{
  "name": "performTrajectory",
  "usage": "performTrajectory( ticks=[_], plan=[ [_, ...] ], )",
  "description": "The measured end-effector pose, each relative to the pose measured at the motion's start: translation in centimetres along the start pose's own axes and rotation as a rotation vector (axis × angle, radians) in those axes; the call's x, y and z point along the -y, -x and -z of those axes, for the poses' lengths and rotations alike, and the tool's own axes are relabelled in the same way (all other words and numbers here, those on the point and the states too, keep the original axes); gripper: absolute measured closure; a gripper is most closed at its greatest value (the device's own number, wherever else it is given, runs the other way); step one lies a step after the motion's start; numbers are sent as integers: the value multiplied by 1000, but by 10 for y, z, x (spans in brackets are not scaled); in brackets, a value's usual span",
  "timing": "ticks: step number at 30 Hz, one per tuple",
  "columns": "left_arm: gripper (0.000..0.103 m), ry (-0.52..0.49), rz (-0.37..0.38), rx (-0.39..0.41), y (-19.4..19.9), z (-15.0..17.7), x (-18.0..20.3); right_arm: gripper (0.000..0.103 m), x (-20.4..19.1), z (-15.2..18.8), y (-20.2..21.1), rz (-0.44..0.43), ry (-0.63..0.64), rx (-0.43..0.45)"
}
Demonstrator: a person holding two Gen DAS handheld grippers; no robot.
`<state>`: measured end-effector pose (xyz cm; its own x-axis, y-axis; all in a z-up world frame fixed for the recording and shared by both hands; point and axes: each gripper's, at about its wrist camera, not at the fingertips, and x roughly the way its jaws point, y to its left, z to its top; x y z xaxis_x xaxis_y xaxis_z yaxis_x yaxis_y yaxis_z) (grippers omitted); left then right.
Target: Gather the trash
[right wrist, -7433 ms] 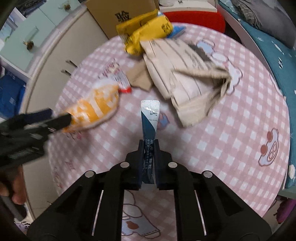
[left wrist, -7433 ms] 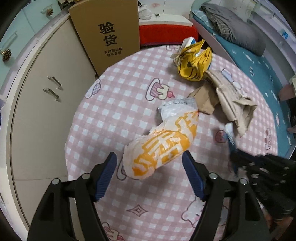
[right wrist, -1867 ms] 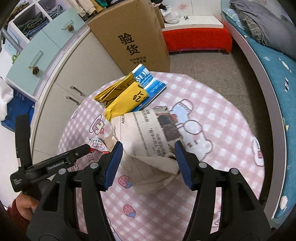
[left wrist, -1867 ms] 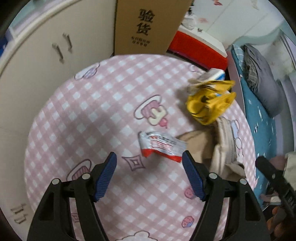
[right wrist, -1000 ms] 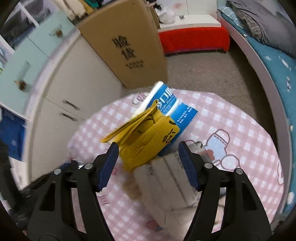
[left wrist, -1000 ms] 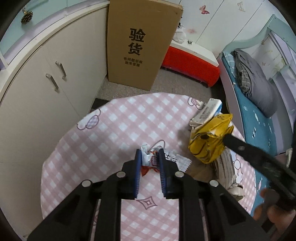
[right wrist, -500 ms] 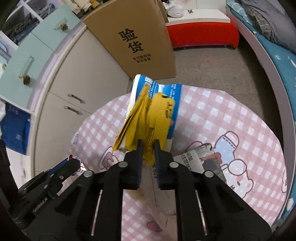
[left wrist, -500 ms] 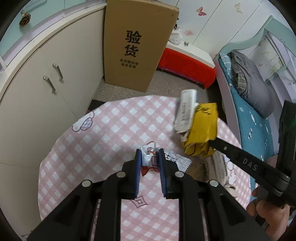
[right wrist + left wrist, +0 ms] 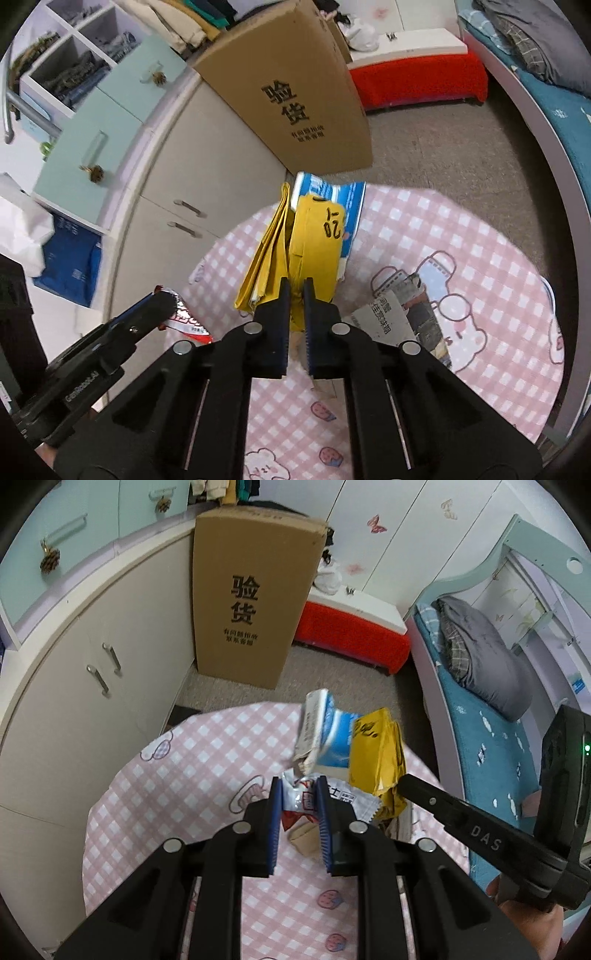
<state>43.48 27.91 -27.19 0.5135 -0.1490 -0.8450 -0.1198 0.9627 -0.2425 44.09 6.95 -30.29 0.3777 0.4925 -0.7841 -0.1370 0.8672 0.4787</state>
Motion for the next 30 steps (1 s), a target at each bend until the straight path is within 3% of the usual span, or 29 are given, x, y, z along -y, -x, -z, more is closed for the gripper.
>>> performTrajectory(
  ticks=[10, 11, 17, 20, 21, 23, 24, 30],
  plan=[
    [86, -61, 35, 34, 21, -1, 65, 97, 32, 0, 66, -39, -29, 72],
    [86, -67, 36, 37, 21, 0, 72, 101, 37, 1, 70, -39, -29, 74],
    [86, -93, 33, 25, 9, 13, 133, 102, 101, 12, 90, -52, -63, 7],
    [86, -63, 12, 4, -2, 26, 152, 100, 121, 21, 84, -17, -10, -41],
    [86, -51, 6, -6, -6, 31, 155, 98, 129, 26, 80, 0, 7, -54],
    [86, -36, -20, -29, -17, 40, 160, 75, 141, 33, 74, 47, 26, -68],
    [86, -28, -31, -43, -23, 45, 161, 43, 150, 38, 70, 71, 30, -68],
    [86, -14, -81, -106, -55, 68, 161, 41, 175, 39, 46, 104, 72, -78]
  ],
)
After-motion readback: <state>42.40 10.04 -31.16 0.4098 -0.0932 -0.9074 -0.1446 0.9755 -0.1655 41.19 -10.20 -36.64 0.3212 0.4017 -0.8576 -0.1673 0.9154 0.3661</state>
